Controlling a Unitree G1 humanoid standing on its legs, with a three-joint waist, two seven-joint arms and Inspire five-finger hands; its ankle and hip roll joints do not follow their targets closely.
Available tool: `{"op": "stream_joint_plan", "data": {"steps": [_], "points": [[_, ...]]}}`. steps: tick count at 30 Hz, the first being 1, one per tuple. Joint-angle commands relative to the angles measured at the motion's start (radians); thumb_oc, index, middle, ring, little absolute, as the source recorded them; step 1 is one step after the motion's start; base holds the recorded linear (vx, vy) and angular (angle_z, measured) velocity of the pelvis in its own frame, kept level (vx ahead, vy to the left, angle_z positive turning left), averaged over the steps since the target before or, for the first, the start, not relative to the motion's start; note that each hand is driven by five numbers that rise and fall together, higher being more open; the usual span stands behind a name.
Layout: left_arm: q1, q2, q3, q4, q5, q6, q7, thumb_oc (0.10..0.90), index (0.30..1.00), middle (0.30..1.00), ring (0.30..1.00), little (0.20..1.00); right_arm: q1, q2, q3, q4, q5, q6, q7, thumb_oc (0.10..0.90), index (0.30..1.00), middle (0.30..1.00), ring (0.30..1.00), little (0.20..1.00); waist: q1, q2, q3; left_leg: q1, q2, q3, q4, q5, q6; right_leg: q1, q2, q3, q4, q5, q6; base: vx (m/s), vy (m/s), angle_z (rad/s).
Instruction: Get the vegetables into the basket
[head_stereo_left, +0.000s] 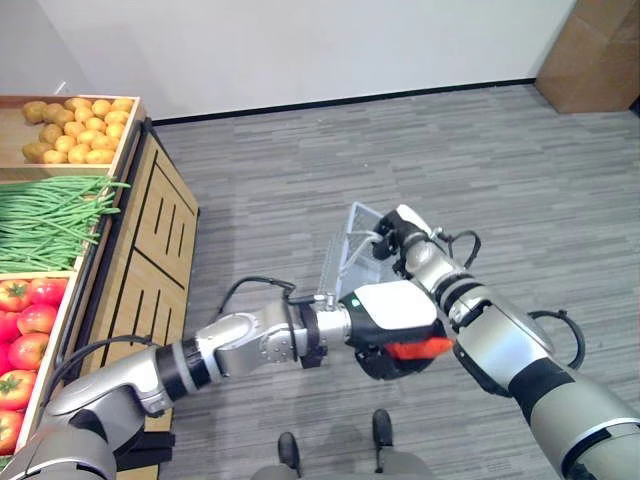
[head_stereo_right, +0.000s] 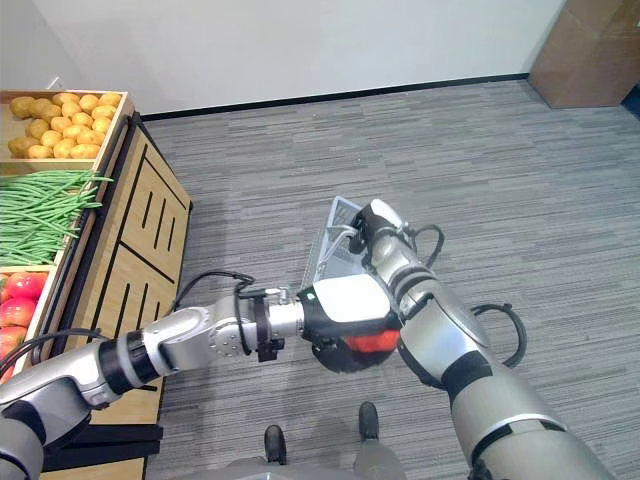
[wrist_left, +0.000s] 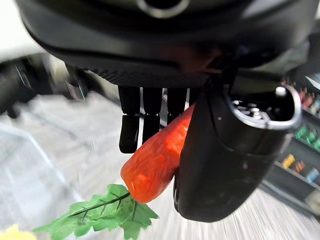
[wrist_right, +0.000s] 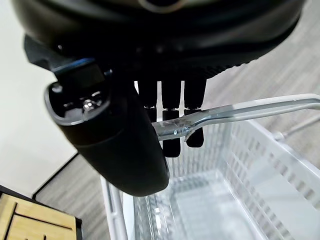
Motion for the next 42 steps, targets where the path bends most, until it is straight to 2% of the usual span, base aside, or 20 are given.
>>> {"op": "stream_joint_plan", "data": {"steps": [1, 7, 10, 14, 19, 27, 34, 42], "points": [[-0.086, -0.011, -0.008, -0.027, -0.047, -0.068, 0.013, 0.4, 0.3, 0.3, 0.3, 0.3, -0.314, -0.006, -0.01, 0.02, -0.023, -0.123, -0.099, 0.4, 0.3, 0.3, 0.3, 0.3, 0.005, -0.046, -0.059, -0.028, 0.0, -0.037, 0.001, -0.04, -0.011, 0.036, -0.088, -0.017, 0.0, -0.044, 0.086, 0.0, 0.0, 0.0], [-0.08, -0.019, -0.031, 0.039, -0.012, -0.07, 0.014, 0.4, 0.3, 0.3, 0.3, 0.3, -0.326, -0.019, -0.007, 0.01, -0.02, -0.126, -0.101, 0.4, 0.3, 0.3, 0.3, 0.3, 0.005, -0.042, -0.056, -0.031, -0.005, -0.039, 0.001, -0.039, -0.01, 0.034, -0.092, -0.018, 0.0, -0.042, 0.087, 0.0, 0.002, 0.01], [-0.071, -0.036, -0.022, 0.121, 0.036, -0.06, 0.049, 0.4, 0.3, 0.3, 0.3, 0.3, -0.314, -0.006, -0.007, -0.017, -0.012, -0.131, -0.099, 0.4, 0.3, 0.3, 0.3, 0.3, 0.002, -0.045, -0.056, -0.03, -0.005, -0.039, 0.001, -0.04, -0.01, 0.036, -0.092, -0.018, 0.0, -0.043, 0.087, 0.0, 0.003, 0.02], [-0.059, -0.095, 0.005, 0.257, 0.112, -0.034, 0.124, 0.4, 0.3, 0.3, 0.3, 0.3, -0.279, 0.029, -0.001, -0.065, -0.003, -0.134, -0.094, 0.4, 0.3, 0.3, 0.3, 0.3, -0.006, -0.049, -0.059, -0.028, -0.003, -0.037, 0.001, -0.04, -0.01, 0.037, -0.09, -0.016, 0.0, -0.044, 0.085, 0.0, 0.0, 0.0], [-0.072, -0.231, 0.043, 0.491, 0.236, 0.023, 0.246, 0.4, 0.3, 0.3, 0.3, 0.3, -0.213, 0.079, 0.013, -0.204, 0.027, -0.14, -0.09, 0.4, 0.3, 0.3, 0.3, 0.3, -0.024, -0.053, -0.06, -0.024, 0.003, -0.031, 0.001, -0.038, -0.01, 0.035, -0.085, -0.008, 0.001, -0.043, 0.083, 0.0, -0.002, -0.01], [-0.074, -0.333, 0.059, 0.711, 0.348, 0.088, 0.331, 0.4, 0.3, 0.3, 0.3, 0.3, -0.126, 0.103, 0.05, -0.383, 0.037, -0.146, -0.069, 0.4, 0.3, 0.3, 0.3, 0.3, -0.046, -0.057, -0.063, -0.019, 0.014, -0.014, 0.001, -0.038, -0.013, 0.027, -0.077, 0.01, 0.001, -0.043, 0.08, 0.0, -0.008, -0.04], [-0.031, -0.321, 0.095, 0.917, 0.476, 0.162, 0.382, 0.4, 0.3, 0.3, 0.3, 0.3, -0.053, 0.063, 0.065, -0.489, 0.008, -0.142, -0.044, 0.4, 0.3, 0.3, 0.3, 0.3, -0.046, -0.056, -0.072, -0.005, 0.019, -0.002, 0.001, -0.04, -0.015, 0.032, -0.074, 0.016, 0.001, -0.046, 0.079, 0.01, -0.008, -0.06], [-0.01, -0.297, 0.165, 0.986, 0.522, 0.228, 0.466, 0.4, 0.3, 0.3, 0.3, 0.3, -0.019, 0.054, 0.049, -0.53, 0.0, -0.147, -0.042, 0.4, 0.3, 0.3, 0.3, 0.3, -0.038, -0.062, -0.072, -0.008, 0.016, -0.006, 0.001, -0.04, -0.014, 0.034, -0.077, 0.011, 0.0, -0.045, 0.08, 0.0, 0.0, 0.0]]}}
